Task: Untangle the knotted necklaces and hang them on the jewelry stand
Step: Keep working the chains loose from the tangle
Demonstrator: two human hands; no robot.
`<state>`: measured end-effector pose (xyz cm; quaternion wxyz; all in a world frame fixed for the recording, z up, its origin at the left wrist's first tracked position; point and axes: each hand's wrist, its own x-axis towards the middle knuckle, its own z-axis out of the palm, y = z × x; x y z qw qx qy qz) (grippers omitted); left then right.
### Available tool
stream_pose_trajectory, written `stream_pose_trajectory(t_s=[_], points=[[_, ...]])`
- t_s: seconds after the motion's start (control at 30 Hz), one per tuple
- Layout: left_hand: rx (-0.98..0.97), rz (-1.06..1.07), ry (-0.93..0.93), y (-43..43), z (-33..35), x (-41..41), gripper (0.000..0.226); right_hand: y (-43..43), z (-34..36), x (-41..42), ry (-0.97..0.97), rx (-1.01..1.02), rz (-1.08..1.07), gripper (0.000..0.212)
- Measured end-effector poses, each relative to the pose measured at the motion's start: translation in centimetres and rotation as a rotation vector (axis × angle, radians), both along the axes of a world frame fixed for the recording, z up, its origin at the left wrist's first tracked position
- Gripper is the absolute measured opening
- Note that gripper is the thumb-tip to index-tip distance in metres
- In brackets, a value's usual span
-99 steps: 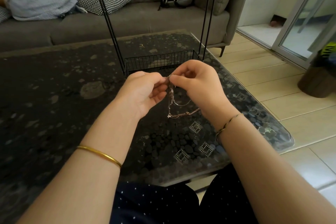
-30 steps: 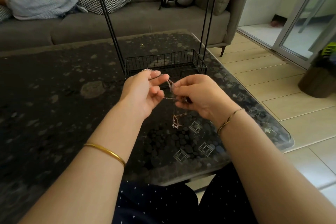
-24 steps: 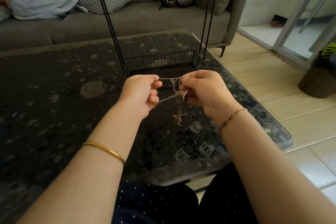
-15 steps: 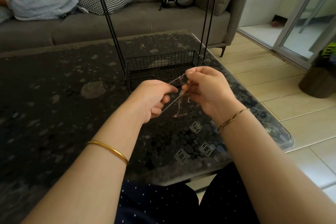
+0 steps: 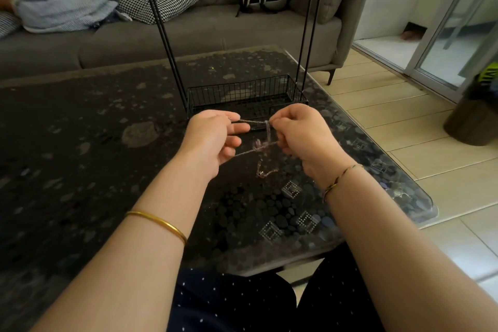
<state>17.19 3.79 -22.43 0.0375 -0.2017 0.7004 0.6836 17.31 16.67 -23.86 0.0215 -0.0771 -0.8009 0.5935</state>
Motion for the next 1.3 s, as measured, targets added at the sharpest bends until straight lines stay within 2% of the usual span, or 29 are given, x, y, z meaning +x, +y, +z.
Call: stream_pose_trajectory(t_s=[0.13, 0.2, 0.27, 0.43, 0.6, 0.8, 0.97, 1.07, 1.2, 1.3], points=[[-0.204, -0.137, 0.014, 0.2, -0.1, 0.1, 0.019, 0.1, 0.4, 0.1, -0.011, -0.325, -0.029, 0.013], [-0.308, -0.255, 0.007, 0.4, -0.3, 0.3, 0.019, 0.3, 0.5, 0.1, -0.022, -0.414, -0.03, 0.013], [-0.327, -0.35, -0.003, 0.5, -0.6, 0.6, 0.023, 0.4, 0.5, 0.2, -0.05, -0.445, 0.001, 0.012], [-0.246, -0.443, 0.022, 0.4, -0.8, 0.7, 0.017, 0.5, 0.5, 0.4, -0.011, -0.326, 0.06, 0.01], [-0.235, -0.4, 0.123, 0.2, -0.9, 0.6, 0.011, 0.5, 0.6, 0.4, 0.011, -0.299, 0.081, 0.012], [-0.238, -0.41, 0.123, 0.4, -1.3, 0.4, 0.008, 0.1, 0.8, 0.5, 0.044, -0.33, 0.123, 0.014], [-0.196, -0.315, 0.109, 0.2, -1.4, 0.3, 0.005, 0.2, 0.7, 0.2, 0.059, -0.293, 0.032, 0.014], [-0.156, -0.239, 0.133, 0.0, -1.4, 0.2, 0.005, 0.5, 0.7, 0.3, 0.053, -0.173, -0.001, 0.008], [-0.173, -0.182, 0.192, 0.1, -1.4, 0.0, 0.01, 0.5, 0.5, 0.6, 0.049, 0.089, 0.074, 0.005], [-0.189, -0.189, 0.187, 0.1, -1.3, 0.0, 0.01, 0.2, 0.4, 0.6, 0.051, 0.114, 0.07, 0.009]])
